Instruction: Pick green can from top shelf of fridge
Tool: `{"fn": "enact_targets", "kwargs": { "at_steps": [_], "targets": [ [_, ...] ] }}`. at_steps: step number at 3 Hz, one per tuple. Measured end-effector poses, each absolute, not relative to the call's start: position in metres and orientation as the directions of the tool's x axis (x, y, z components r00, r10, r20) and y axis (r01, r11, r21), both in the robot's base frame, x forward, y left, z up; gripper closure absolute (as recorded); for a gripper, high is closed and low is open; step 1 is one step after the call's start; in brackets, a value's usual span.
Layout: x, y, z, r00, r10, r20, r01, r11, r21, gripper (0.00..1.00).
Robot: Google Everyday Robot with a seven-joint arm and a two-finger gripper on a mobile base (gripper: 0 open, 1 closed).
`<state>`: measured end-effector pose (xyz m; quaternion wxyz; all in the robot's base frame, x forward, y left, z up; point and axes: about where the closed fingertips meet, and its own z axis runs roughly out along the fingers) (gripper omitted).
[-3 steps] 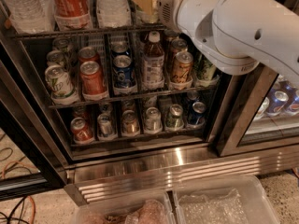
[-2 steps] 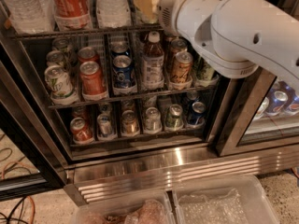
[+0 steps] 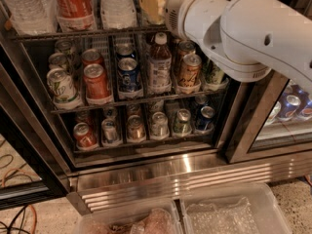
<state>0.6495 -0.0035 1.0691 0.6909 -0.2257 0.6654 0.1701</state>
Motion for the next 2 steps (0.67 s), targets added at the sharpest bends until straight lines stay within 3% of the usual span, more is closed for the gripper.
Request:
{"fn": "enact_targets", "kwargs": {
  "at_steps": [2],
  "targets": [
    [0.6479, -0.0032, 1.0655, 0.042, -0.080, -0.996, -0.542, 0.836, -0.091, 1.00]
  ]
}}
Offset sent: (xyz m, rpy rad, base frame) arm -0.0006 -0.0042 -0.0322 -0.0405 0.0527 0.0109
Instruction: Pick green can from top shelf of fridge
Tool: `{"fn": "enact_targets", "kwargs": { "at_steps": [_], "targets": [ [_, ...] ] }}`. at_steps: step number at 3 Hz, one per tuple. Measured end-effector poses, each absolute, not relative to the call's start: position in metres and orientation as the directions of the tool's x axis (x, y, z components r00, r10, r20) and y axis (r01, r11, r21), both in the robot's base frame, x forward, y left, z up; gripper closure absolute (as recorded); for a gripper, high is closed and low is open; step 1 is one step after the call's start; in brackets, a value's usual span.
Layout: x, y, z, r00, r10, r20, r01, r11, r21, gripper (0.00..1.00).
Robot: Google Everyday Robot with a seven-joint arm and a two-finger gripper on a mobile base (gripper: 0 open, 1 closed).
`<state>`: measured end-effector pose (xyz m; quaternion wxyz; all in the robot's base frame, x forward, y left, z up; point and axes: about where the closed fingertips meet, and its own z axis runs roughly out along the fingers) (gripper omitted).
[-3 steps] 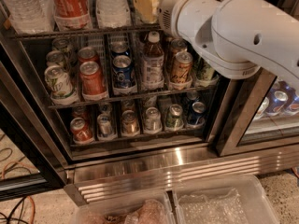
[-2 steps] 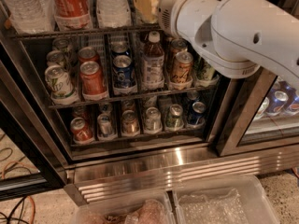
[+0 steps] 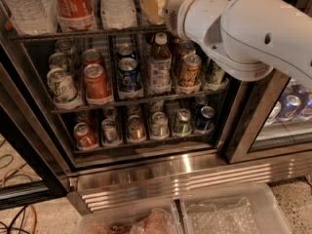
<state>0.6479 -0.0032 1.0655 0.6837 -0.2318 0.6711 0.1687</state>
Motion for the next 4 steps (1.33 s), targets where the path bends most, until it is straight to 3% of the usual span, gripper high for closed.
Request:
{"fn": "enact_targets", "kwargs": {
  "at_steps": [2, 4],
  "targets": [
    [0.647, -0.003, 1.067, 0.038, -0.097, -0.995, -0.551, 0.828, -0.101, 1.00],
    [0.632, -0.005, 1.117, 0.179, -0.175, -0.968, -0.575, 0.780, -0.247, 1.00]
  ]
}}
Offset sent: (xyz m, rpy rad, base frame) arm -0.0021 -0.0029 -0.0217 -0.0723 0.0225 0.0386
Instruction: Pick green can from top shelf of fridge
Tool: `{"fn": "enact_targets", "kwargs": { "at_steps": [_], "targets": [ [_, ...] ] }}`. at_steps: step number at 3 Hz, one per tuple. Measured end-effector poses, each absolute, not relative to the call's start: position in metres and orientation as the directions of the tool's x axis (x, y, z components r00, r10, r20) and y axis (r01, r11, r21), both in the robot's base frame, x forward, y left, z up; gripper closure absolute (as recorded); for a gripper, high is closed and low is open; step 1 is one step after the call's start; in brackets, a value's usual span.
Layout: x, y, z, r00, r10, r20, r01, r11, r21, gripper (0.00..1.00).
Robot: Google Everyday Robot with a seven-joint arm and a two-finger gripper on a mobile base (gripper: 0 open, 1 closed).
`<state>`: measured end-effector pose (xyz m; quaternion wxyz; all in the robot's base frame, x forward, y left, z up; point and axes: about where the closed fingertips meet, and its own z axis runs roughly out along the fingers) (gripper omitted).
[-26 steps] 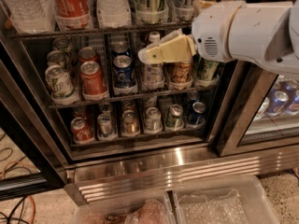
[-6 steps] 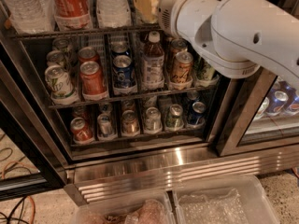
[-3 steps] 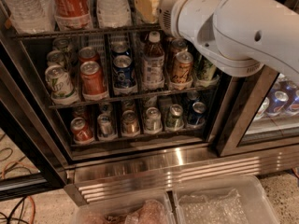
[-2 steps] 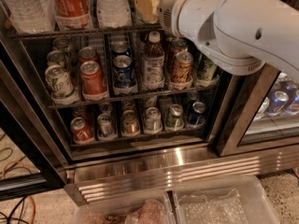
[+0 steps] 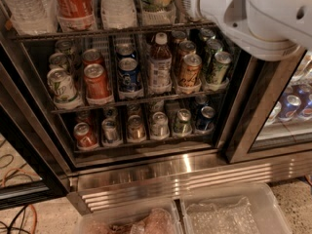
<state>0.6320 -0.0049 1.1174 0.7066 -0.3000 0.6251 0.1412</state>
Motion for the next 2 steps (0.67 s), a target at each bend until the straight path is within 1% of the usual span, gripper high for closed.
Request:
{"fn": "enact_targets", "kwargs": {
  "at_steps": [1, 2],
  "targets": [
    [0.611, -0.007, 1.116, 0.200, -0.243, -0.949, -0.608, 0.729, -0.314, 1.00],
    [0.589, -0.005, 1.095, 0.189, -0.321, -0.928, -0.687, 0.632, -0.358, 1.00]
  ]
}}
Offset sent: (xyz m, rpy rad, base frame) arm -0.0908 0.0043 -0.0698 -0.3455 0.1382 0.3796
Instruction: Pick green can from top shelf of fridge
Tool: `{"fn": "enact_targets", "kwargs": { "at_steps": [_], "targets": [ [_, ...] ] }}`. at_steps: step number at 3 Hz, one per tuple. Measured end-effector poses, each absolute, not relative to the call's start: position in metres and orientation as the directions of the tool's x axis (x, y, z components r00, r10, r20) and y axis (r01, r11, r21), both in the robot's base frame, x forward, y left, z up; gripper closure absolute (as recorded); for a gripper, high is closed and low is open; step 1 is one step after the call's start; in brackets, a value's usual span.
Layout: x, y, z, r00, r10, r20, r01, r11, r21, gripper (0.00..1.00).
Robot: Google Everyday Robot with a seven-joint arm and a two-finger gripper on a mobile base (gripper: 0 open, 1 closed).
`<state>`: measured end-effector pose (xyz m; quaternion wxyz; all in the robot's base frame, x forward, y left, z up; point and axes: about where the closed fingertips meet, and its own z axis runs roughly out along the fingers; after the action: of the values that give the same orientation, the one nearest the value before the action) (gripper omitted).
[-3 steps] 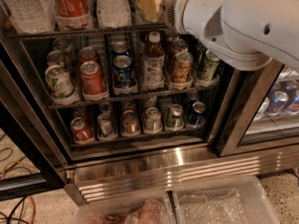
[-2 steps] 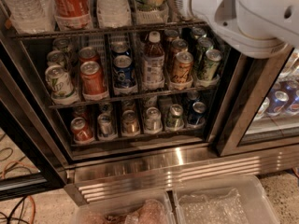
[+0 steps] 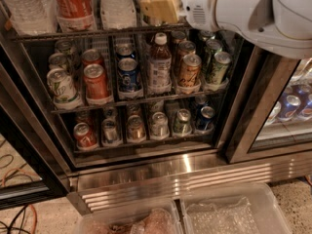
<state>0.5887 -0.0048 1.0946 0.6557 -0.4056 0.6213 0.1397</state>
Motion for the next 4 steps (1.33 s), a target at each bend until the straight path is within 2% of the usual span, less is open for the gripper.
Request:
{"fn": "enact_targets", "kwargs": {
  "at_steps": [2, 4],
  "targets": [
    [0.547, 0.010, 1.058, 0.186, -0.431, -0.883, -0.829, 0.413, -0.376, 1.00],
    [0.534, 0.012, 1.047, 0.190, -0.466, -0.864, -0.868, 0.333, -0.370, 1.00]
  ]
}}
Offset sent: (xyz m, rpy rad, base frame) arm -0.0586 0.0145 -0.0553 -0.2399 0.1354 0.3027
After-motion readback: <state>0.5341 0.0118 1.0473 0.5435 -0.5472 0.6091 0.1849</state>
